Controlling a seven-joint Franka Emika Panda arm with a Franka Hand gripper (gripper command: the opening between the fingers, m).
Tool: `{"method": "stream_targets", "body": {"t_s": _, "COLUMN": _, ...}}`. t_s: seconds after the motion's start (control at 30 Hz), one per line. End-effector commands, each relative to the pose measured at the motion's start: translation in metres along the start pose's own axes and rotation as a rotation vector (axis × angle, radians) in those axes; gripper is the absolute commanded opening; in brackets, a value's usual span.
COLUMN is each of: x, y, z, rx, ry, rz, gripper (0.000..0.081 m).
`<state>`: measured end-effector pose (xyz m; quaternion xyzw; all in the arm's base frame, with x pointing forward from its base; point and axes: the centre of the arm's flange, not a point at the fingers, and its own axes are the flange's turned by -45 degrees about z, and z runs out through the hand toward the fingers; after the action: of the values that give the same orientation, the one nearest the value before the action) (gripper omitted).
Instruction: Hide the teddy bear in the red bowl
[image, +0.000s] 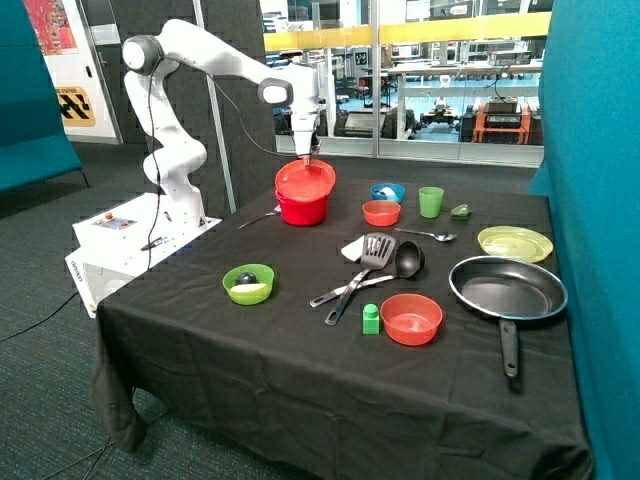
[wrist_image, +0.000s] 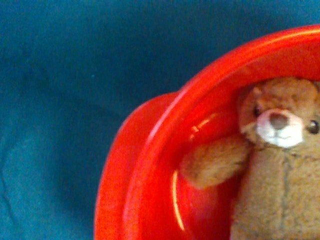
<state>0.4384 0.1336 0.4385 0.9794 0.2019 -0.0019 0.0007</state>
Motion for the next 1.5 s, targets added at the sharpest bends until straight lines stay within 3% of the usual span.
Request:
{"method": "stream_targets", "body": {"t_s": 0.0, "x": -0.001, "y": -0.024, "z": 0.003, "rx": 0.0006, "ry": 0.0040, "rz": -0.041, "gripper": 0.0000}}
{"method": "stream_targets", "body": {"t_s": 0.47, "x": -0.003, "y": -0.053, "z": -0.001, "rx": 0.0005, "ry": 0.0040, "rz": -0.101, "gripper": 0.0000}}
{"method": "stream_targets", "body": {"t_s": 1.07, "x": -0.012, "y": -0.038, "z": -0.021, "rx": 0.0005, "ry": 0.0040, "rz": -0.093, "gripper": 0.0000}}
{"method": "stream_targets", "body": {"t_s": 1.47, "x": -0.026, "y": -0.044, "z": -0.006, "rx": 0.0005, "ry": 0.0040, "rz": -0.102, "gripper": 0.0000}}
